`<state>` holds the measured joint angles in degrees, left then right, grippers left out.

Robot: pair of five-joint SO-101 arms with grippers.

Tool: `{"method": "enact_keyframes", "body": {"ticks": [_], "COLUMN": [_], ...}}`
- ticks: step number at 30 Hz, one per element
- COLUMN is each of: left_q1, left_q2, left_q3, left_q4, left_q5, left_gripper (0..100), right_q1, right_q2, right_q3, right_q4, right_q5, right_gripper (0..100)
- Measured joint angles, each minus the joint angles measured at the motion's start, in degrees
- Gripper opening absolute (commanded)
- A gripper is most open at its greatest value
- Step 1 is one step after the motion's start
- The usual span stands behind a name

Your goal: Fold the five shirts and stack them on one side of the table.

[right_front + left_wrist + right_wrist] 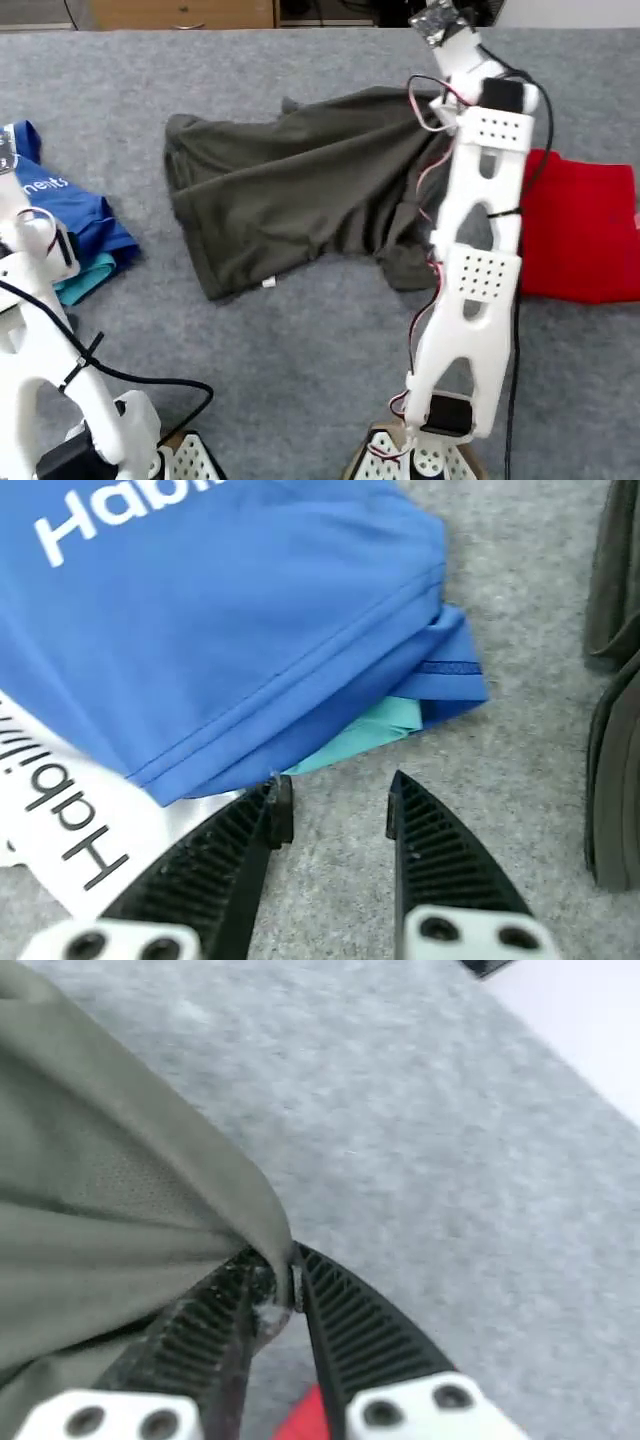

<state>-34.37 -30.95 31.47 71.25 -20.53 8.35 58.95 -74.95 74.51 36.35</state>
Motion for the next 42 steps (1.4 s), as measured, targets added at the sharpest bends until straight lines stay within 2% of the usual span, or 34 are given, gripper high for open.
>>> {"method": "enact_keyframes", "body": {"ticks": [5, 11, 18, 25, 28, 35, 42], "left_q1": [3.8, 13.1, 23.8, 31.8, 35.9, 42.2, 43.3], "left_q2": [0.0, 0.0, 0.0, 0.0, 0.0, 1.9, 17.5], "left_q3": [0.0, 1.0, 2.1, 5.3, 7.9, 10.8, 4.5], "left_q4": [0.0, 1.8, 1.8, -4.5, -6.6, -12.7, -13.7], "left_q5": [0.0, -2.4, -6.5, -11.2, -12.8, -13.7, -13.9], "left_gripper": [17, 17, 17, 17, 17, 17, 17], "right_q1": [3.2, 4.0, 2.9, 1.3, 1.6, 5.0, 9.7], "right_q2": [0.0, 0.0, 0.0, -0.1, -0.2, -8.4, -22.5], "right_q3": [0.0, 0.0, -8.2, -17.8, -17.6, -6.9, 15.5], "right_q4": [-3.4, -3.3, 8.2, 25.2, 26.7, 26.8, 26.8], "right_q5": [1.6, 1.8, 1.8, 1.8, 1.8, 0.5, 0.4], "right_gripper": [0.9, 14.5, 14.8, 14.6, 14.6, 14.6, 14.6]}}
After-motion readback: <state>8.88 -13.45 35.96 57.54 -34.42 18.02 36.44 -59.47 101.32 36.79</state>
